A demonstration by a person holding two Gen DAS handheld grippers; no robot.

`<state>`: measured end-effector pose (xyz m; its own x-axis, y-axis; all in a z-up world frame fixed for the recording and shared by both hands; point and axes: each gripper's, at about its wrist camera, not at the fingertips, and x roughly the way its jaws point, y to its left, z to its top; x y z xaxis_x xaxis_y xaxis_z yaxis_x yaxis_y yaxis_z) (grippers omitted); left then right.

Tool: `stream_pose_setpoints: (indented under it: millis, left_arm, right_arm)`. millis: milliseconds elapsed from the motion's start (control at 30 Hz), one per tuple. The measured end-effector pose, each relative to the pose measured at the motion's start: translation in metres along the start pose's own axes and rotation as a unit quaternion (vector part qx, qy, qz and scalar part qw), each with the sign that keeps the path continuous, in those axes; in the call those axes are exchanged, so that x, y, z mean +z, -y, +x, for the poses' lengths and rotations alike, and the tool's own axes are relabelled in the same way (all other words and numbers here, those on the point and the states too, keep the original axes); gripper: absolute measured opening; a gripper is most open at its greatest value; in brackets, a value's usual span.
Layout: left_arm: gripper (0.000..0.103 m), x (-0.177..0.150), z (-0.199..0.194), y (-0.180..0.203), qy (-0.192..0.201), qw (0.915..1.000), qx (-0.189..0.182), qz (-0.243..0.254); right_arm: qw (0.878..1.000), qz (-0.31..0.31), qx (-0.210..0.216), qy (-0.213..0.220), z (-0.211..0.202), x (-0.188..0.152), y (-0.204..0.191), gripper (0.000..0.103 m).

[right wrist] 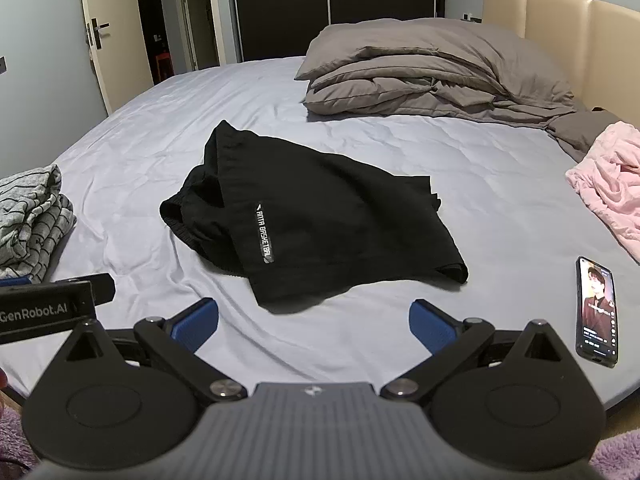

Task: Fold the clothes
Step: 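Move both grippers toward the crumpled black pants on the bed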

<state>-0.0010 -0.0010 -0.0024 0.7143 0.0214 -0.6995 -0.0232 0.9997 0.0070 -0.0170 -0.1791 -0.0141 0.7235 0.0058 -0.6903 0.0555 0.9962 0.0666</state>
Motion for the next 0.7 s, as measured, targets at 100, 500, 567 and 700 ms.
stream_pose_setpoints:
  millis: [100,500,567,700]
  left_arm:
    - [0.1,-0.0005,0.0021,-0.0003,-0.003,1.0,0.0,0.0]
    - [0.1,-0.0018,0.0055,-0.0009,-0.012,0.9999,-0.003,0.001]
    - [0.1,-0.002,0.0056,-0.0016,-0.013,0.9999,-0.003,0.0]
    - [0.1,-0.0017,0.0048,-0.0005,-0.013,0.9999,-0.002,-0.002]
  right_arm:
    - [1.0,0.001,-0.001,-0.001,-0.0009,-0.0008,0.0009,0.103]
    - [1.0,-0.004,0.0,-0.008,0.0007,-0.0025,0.0001,0.103]
    - [1.0,-0.006,-0.001,-0.009,0.0011,-0.0032,-0.0006,0.103]
    - [1.0,-0.008,-0.007,-0.011,0.0027,-0.0042,-0.0013,0.103]
